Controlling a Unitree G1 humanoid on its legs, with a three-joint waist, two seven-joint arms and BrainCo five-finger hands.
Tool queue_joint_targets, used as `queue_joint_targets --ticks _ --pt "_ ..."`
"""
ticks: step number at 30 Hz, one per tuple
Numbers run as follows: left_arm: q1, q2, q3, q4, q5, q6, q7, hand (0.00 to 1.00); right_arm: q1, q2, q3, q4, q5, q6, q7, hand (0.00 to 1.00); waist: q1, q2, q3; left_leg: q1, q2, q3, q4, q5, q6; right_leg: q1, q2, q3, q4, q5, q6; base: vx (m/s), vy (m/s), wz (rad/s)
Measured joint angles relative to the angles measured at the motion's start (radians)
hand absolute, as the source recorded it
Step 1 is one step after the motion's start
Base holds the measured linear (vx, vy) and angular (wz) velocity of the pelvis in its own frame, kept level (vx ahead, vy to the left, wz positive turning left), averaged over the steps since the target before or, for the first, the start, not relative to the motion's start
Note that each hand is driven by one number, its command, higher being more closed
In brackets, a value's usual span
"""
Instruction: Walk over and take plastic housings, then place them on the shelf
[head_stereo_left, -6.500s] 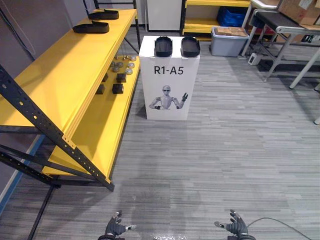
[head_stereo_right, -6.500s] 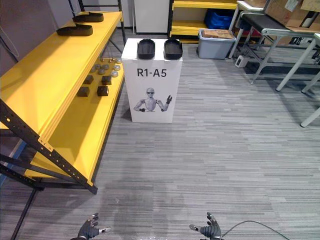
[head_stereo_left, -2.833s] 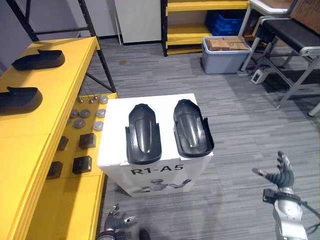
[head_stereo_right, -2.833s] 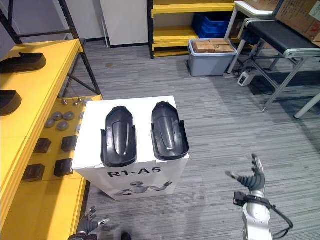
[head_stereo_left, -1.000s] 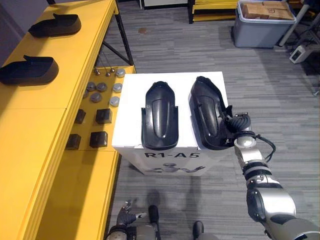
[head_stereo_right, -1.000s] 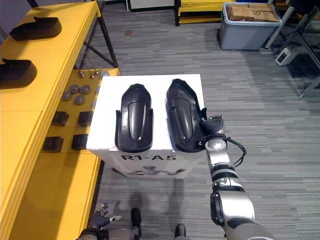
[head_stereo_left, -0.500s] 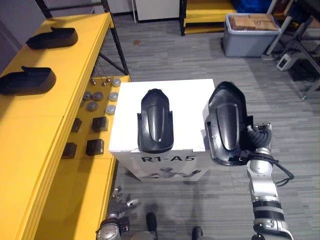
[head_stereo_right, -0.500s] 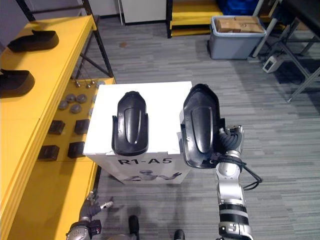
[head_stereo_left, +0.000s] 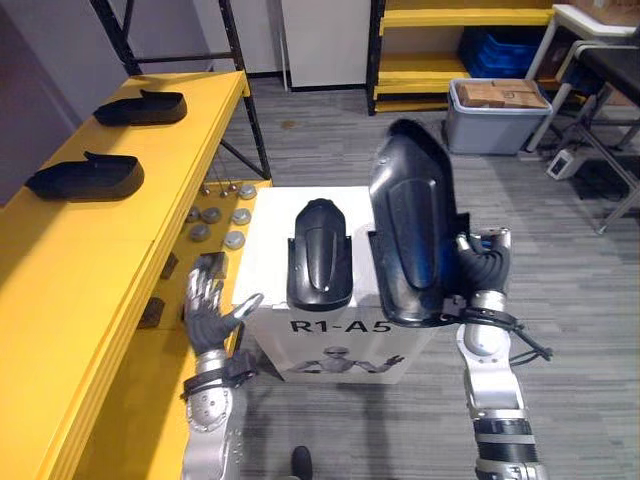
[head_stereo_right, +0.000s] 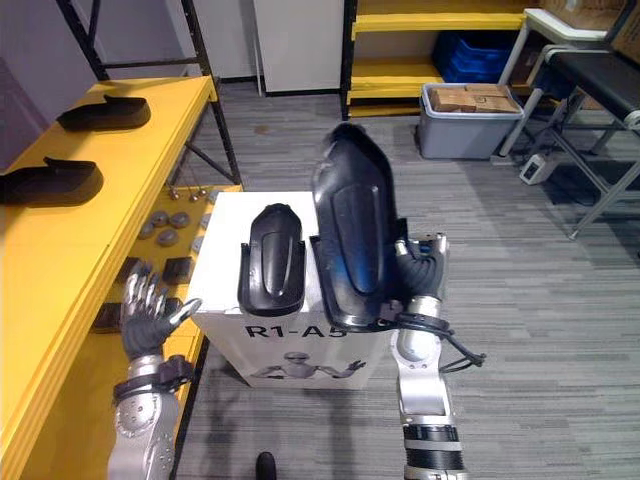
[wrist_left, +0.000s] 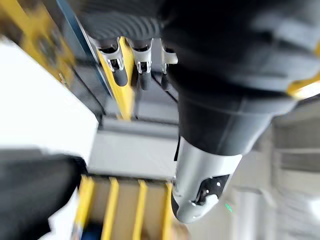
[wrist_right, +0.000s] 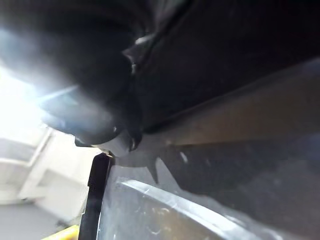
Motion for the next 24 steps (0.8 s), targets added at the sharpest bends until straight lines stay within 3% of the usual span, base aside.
queue_joint_targets --ticks 3,6,14,15,24 --pt "-0.052 0.002 -0.140 0.004 0.002 0.000 0.000 0.00 -0.002 0.030 0.108 -0.033 -0.009 -0.016 0.003 1.00 -0.008 -0.008 -0.017 0.000 0.001 0.001 0.000 0.002 -0.001 -0.003 0.000 0.002 0.002 0.000 0.000 -0.05 0.011 -0.02" --pt "-0.091 0.003 -0.206 0.043 0.002 0.004 -0.002 0.00 -0.004 0.039 0.197 -0.061 -0.036 -0.034 0.009 1.00 -0.013 -0.014 -0.031 0.000 0.002 0.008 0.002 0.002 -0.001 -0.009 0.001 0.011 0.003 0.001 0.000 -0.01 0.004 -0.06" --pt "-0.141 0.033 -0.253 0.122 -0.078 0.008 0.020 0.00 -0.006 0.028 0.224 -0.070 -0.088 -0.037 -0.006 1.00 -0.025 -0.024 -0.047 -0.001 0.008 0.030 0.003 0.003 -0.001 -0.020 0.006 0.032 0.001 0.010 -0.003 -0.01 0.001 -0.09" --pt "-0.150 0.035 -0.257 0.137 -0.080 0.010 0.030 1.00 -0.007 0.013 0.240 -0.070 -0.096 -0.037 -0.020 1.00 -0.029 -0.024 -0.054 -0.003 0.008 0.031 0.003 0.003 -0.001 -0.022 0.007 0.033 0.001 0.010 -0.003 -0.01 0.002 -0.04" --pt "-0.159 0.081 -0.320 0.192 -0.182 0.036 0.053 1.00 -0.018 -0.043 0.344 -0.088 -0.116 -0.037 -0.027 1.00 -0.038 -0.024 -0.082 -0.013 0.017 0.034 0.003 0.005 -0.005 -0.036 0.016 0.041 0.000 0.013 -0.008 0.00 -0.001 -0.02"
